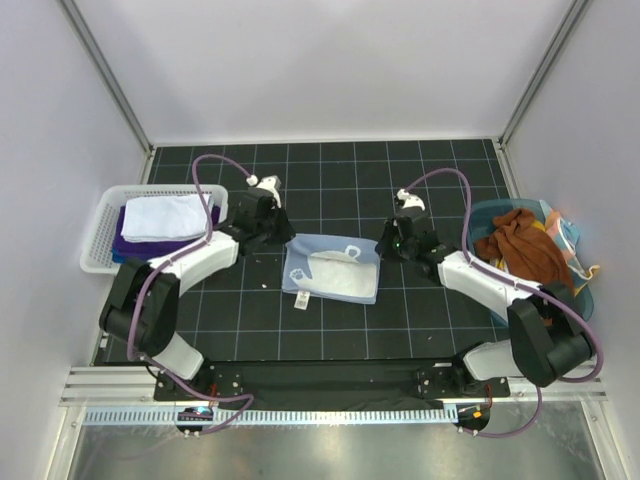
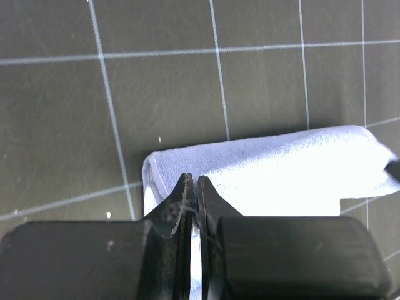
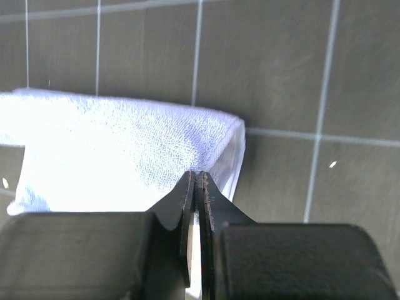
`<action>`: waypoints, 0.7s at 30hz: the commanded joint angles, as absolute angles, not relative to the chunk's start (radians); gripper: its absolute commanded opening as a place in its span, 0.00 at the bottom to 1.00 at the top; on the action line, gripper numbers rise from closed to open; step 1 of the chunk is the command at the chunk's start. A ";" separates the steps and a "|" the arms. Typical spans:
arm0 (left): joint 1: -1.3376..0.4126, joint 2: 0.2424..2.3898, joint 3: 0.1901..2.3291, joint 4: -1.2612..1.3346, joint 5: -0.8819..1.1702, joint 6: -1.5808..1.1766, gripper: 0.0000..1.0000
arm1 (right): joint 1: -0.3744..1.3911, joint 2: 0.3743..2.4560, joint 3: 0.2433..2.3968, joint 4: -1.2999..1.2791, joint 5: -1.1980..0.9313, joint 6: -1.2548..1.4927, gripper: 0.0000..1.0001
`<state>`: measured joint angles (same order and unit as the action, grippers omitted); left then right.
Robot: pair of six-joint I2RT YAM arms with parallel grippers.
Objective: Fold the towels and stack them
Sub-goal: Fold the towel
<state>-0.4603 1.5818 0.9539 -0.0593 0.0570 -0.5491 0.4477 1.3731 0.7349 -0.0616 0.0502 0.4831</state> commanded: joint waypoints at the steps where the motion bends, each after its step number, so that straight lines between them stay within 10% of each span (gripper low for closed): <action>1: -0.449 1.494 0.913 -0.014 0.069 -0.558 0.00 | 0.497 1.310 0.698 -0.057 0.113 0.506 0.02; 21: -0.449 1.324 0.678 -0.005 0.117 -0.586 0.00 | 0.626 1.190 0.603 -0.112 0.239 0.591 0.02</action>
<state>-0.4576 1.3666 0.6918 -0.0414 0.1120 -0.5774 0.6209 1.2232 0.6151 -0.1020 0.1848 0.5678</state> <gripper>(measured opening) 0.066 0.101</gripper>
